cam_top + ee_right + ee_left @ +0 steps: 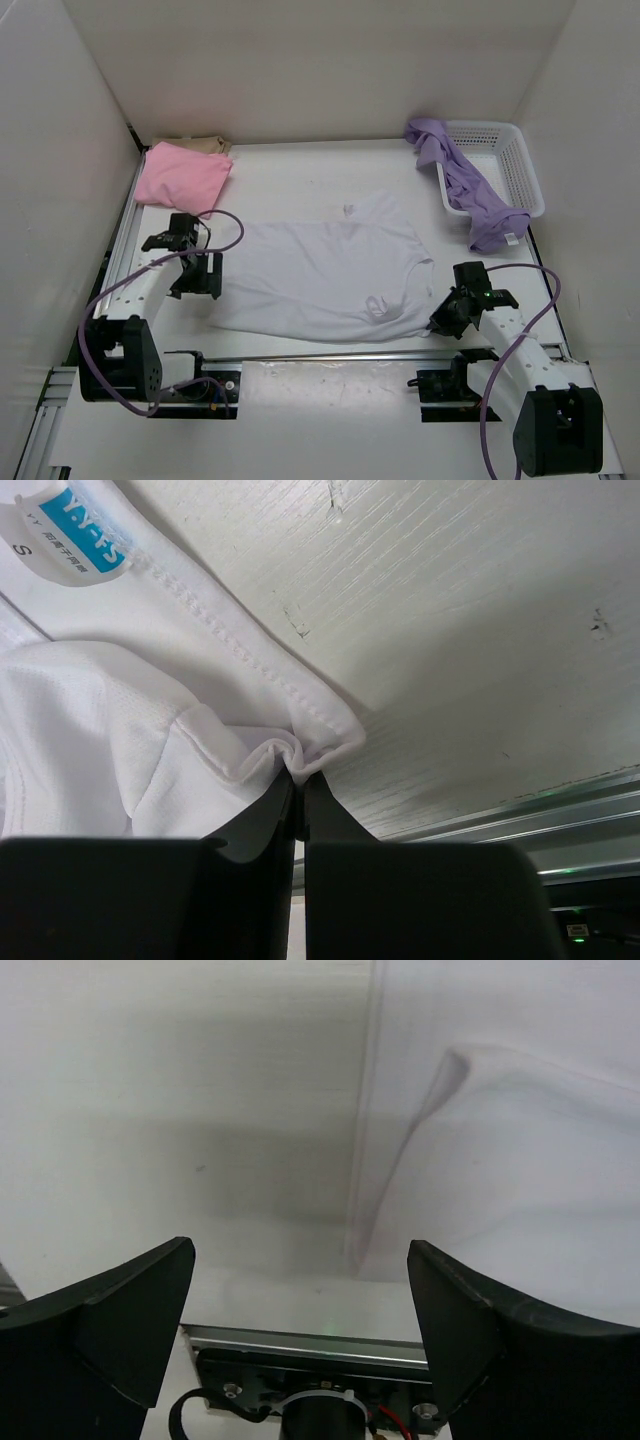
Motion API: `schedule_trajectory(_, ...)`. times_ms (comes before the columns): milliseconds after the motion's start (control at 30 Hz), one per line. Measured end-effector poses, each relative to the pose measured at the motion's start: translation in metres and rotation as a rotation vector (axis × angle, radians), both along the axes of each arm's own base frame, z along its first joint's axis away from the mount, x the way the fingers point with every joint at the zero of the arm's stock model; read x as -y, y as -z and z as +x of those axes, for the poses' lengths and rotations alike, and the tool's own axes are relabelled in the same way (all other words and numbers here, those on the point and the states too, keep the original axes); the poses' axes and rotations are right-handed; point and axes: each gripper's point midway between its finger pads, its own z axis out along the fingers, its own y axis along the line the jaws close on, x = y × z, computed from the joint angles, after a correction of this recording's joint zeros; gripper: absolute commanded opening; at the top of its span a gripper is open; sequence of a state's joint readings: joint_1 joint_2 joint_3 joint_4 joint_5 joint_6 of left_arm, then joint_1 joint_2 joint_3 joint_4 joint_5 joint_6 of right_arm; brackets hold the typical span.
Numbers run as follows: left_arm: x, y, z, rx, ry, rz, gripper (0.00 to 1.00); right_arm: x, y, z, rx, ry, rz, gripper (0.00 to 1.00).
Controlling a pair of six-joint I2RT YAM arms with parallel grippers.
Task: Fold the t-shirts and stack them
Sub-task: Fold the flattened tshirt in 1/3 of the way
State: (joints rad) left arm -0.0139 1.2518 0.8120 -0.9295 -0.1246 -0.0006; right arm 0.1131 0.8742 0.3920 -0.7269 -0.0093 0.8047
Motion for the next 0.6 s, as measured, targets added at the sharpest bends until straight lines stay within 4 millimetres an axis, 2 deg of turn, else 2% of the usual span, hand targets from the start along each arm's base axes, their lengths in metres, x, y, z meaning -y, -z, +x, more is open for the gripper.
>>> schedule_trajectory(133,0.012,0.001,0.010,0.007,0.024,-0.054,0.79,0.000,0.000,0.000,0.000,-0.002,-0.001,0.00)
schedule_trajectory(200,0.021,-0.005,0.024,0.026,0.055,-0.066,0.69,0.000,0.000,0.000,-0.002,-0.002,-0.001,0.00)
schedule_trajectory(333,0.043,-0.011,0.056,0.074,0.128,-0.092,0.58,0.000,0.000,0.000,-0.002,-0.003,-0.002,0.00)
schedule_trajectory(400,0.049,-0.001,0.059,0.046,0.143,-0.100,0.56,0.000,0.000,0.000,-0.002,-0.002,-0.003,0.00)
schedule_trajectory(500,0.051,0.018,0.054,-0.031,0.146,-0.102,0.56,0.001,0.000,0.000,-0.002,-0.002,-0.005,0.00)
schedule_trajectory(600,0.050,0.026,0.051,-0.066,0.145,-0.100,0.58,0.001,0.000,0.000,-0.007,-0.002,-0.006,0.00)
